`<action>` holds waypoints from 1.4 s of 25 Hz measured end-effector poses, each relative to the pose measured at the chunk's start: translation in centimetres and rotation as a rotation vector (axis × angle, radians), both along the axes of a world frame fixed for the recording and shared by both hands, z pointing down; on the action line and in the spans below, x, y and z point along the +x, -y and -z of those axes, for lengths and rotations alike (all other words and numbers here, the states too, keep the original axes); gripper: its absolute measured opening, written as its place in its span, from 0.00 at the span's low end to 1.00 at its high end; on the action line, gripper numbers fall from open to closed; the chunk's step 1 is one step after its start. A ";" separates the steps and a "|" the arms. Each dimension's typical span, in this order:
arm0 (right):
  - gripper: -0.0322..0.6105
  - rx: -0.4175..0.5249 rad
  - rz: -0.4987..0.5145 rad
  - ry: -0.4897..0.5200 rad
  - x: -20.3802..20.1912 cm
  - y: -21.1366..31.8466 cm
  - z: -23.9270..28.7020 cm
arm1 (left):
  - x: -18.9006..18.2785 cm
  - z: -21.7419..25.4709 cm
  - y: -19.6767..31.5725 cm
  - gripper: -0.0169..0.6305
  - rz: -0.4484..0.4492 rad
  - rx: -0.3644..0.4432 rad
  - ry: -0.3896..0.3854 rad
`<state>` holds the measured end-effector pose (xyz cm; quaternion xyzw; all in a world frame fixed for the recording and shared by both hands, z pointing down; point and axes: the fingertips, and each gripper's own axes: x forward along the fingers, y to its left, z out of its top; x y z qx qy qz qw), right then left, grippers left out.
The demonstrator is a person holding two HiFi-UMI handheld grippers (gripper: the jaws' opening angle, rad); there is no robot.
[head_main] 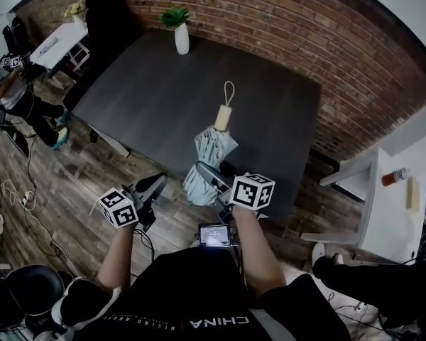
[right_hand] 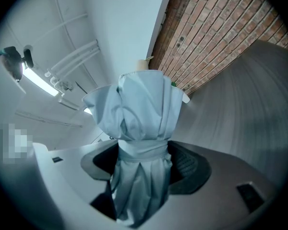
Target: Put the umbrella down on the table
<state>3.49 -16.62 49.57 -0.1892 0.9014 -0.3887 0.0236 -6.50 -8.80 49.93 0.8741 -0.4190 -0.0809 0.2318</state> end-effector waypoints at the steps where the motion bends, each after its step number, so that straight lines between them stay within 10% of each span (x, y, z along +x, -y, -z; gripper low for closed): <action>1: 0.53 -0.001 0.006 -0.002 -0.1 0.5 -0.1 | 0.1 0.1 0.6 0.03 0.005 -0.002 -0.005; 35: 0.53 -0.038 -0.132 -0.047 -9.6 16.9 -1.9 | -10.6 -1.5 18.4 0.03 -0.122 -0.010 -0.033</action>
